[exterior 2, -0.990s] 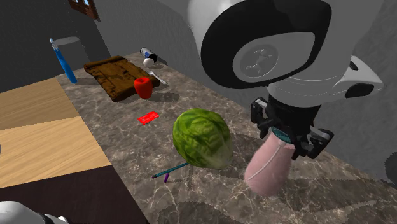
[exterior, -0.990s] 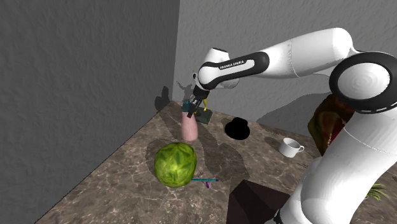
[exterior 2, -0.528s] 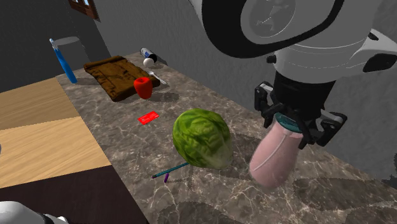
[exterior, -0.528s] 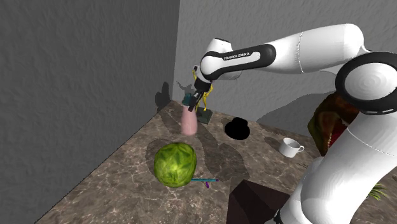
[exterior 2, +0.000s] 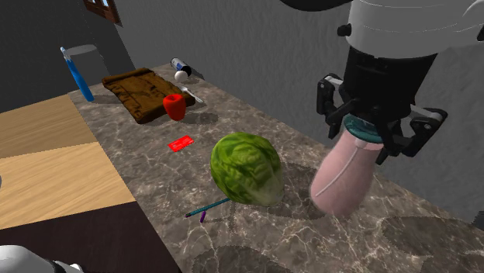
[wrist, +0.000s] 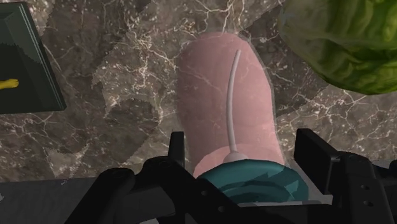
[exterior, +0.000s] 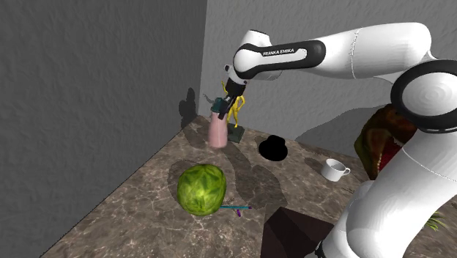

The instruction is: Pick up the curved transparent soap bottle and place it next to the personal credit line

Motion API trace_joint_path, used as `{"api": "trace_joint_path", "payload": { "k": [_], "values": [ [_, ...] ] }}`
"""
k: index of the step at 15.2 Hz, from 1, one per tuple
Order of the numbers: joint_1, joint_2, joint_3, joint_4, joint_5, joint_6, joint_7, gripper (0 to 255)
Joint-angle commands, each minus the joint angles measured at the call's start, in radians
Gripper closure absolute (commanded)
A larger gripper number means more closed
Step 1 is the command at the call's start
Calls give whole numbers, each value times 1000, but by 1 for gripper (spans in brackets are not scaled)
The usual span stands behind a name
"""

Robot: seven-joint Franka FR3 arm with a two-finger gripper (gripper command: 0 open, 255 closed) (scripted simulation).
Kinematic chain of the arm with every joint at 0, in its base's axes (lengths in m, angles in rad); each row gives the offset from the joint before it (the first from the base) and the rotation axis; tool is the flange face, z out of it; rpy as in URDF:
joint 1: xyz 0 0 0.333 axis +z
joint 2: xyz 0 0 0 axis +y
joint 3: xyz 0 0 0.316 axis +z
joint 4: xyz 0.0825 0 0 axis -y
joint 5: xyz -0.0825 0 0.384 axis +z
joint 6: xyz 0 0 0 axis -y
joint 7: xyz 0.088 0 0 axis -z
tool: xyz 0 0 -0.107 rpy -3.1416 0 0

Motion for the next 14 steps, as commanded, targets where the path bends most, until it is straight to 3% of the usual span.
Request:
{"api": "trace_joint_path", "payload": {
  "k": [1, 14],
  "values": [
    [1, -2, 2, 24, -2, -26, 6, 255],
    [0, -4, 1, 197, -10, -199, 23, 255]
  ]
}}
